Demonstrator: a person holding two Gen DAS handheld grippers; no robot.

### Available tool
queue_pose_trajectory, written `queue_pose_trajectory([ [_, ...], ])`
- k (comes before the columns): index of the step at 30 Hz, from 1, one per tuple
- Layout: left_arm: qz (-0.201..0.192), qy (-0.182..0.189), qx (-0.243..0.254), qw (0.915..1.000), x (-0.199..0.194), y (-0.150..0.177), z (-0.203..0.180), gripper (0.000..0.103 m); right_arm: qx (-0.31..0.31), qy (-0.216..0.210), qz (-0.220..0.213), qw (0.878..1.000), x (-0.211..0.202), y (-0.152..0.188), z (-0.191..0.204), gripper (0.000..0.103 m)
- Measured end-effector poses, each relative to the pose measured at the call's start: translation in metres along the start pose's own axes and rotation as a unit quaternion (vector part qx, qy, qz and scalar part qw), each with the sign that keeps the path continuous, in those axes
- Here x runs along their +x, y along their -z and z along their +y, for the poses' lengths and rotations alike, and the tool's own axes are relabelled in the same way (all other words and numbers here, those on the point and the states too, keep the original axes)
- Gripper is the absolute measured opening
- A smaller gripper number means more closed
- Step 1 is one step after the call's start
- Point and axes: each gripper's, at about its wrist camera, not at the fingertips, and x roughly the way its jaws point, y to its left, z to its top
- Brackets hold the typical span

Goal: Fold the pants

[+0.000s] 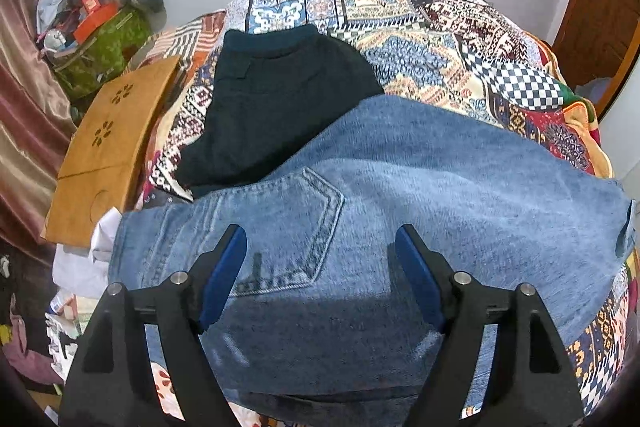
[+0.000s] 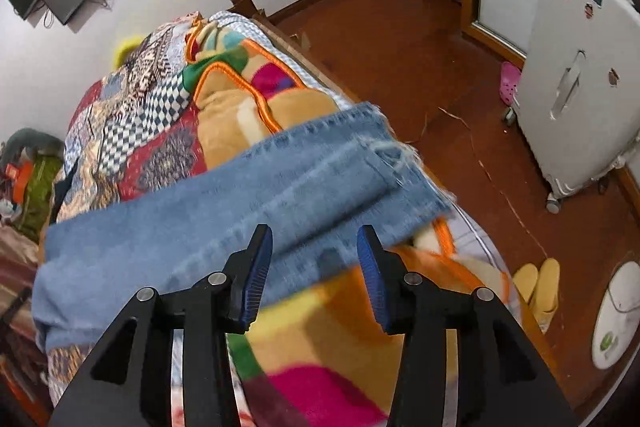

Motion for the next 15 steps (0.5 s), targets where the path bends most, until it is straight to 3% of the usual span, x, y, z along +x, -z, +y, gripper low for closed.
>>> queue_pose_trajectory([
  [2,0.008,-0.001,0.004,1.0000,0.005,0.005,-0.003,0.076,0.007,0.003,-0.006,1.000,0.012,-0.010,0.006,0.055],
  [8,0.007,-0.019,0.032,0.9993,0.014,0.016,-0.012,0.078,0.034,0.061,0.031,0.997,0.068,-0.015,-0.002,0.055],
  [10,0.002,-0.027,0.041,0.9988,0.014,0.019,-0.015,0.080,0.052,0.045,0.024,0.997,0.076,-0.012,-0.011,0.053],
  [13,-0.005,-0.035,0.054,0.9979,0.015,0.020,-0.017,0.082,0.042,0.044,0.008,0.998,0.069,-0.013,-0.011,0.031],
  [15,-0.005,-0.036,0.056,0.9978,0.015,0.019,-0.017,0.082,0.038,0.042,0.009,0.998,0.065,-0.016,-0.013,0.009],
])
